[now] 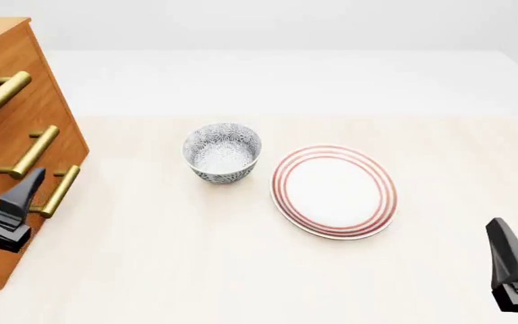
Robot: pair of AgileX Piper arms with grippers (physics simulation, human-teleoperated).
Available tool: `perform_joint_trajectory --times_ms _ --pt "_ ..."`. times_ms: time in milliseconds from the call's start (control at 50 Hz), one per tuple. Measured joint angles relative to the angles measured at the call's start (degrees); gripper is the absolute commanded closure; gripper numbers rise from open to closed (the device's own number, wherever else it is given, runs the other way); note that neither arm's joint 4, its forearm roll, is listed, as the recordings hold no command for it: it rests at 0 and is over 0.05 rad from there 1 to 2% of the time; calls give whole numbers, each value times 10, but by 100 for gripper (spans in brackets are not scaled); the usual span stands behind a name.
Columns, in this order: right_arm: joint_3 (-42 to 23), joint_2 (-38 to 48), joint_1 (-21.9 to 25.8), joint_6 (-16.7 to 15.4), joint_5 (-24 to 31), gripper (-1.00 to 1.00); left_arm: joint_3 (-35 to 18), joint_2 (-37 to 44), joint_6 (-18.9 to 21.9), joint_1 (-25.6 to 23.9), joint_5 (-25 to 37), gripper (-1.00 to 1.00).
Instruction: Open the top drawer of the cabinet.
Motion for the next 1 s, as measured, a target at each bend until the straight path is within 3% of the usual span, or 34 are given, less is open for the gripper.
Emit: perform_joint_trajectory --times_ms 320,640,1000 --pt "0 0 0 0 0 -100 -31 28 116 11 30 -100" --pt "0 0 0 0 0 -100 -22 42 251 31 17 -100" --pt "0 0 0 0 0 -100 -2 56 351 59 -21 -100"
